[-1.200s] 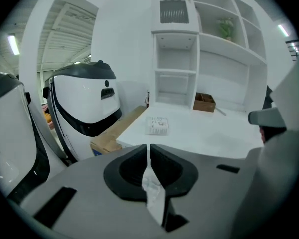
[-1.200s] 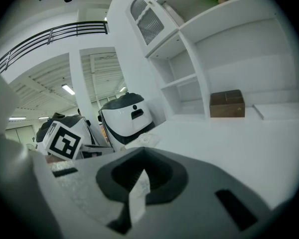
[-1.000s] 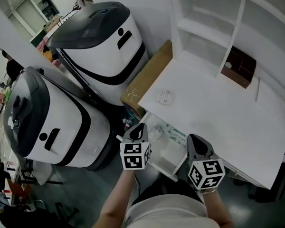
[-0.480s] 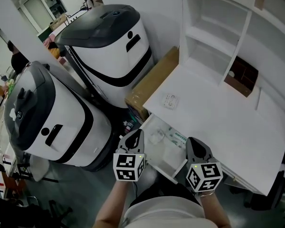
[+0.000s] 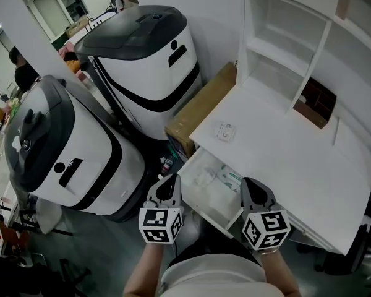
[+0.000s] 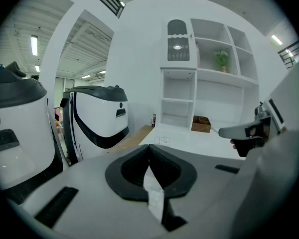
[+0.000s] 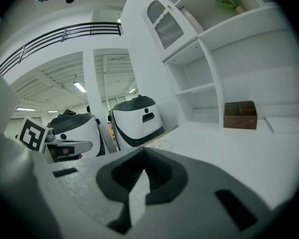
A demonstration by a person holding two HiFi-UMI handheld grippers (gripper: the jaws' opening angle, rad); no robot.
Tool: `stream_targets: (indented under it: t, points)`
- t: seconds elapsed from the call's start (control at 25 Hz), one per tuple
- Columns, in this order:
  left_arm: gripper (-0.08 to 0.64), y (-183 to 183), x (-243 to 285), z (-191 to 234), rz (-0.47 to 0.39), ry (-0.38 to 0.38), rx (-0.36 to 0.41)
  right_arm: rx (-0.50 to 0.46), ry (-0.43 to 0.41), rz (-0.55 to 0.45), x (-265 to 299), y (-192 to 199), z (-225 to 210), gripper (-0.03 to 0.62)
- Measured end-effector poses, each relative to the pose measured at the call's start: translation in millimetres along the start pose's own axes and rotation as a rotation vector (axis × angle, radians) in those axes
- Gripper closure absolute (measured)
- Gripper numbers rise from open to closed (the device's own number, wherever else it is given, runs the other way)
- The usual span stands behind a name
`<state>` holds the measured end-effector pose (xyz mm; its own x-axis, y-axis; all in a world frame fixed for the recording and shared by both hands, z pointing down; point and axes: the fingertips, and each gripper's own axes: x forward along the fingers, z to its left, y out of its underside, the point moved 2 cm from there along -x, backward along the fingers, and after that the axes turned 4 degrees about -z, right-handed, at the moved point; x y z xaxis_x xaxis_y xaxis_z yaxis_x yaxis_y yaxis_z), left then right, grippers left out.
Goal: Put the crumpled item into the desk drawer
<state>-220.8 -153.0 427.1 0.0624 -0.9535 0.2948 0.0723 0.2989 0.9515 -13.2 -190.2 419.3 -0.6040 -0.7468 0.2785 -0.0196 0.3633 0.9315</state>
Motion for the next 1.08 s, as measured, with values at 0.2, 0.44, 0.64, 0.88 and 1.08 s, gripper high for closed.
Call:
stream_targets:
  t: [0.2, 0.44, 0.64, 0.88, 1.08]
  points:
    - [0.566, -1, -3, 4, -0.003, 0.004, -0.005, -0.005, 0.005, -0.001, 0, -3, 3, 0.591]
    - [0.565, 0, -3, 7, 0.001, 0.002, -0.009, -0.001, 0.005, -0.002, 0, -3, 3, 0.591]
    - [0.565, 0, 1, 2, 0.007, 0.017, 0.003, 0.001, 0.003, -0.001, 1, -2, 2, 0.591]
    - [0.565, 2, 4, -3, 0.014, 0.02, 0.005, 0.012, -0.006, -0.001, 2, -2, -1, 0.591]
    - [0.565, 2, 7, -4, 0.023, 0.012, -0.007, 0.02, -0.003, 0.001, 2, -2, -7, 0.591]
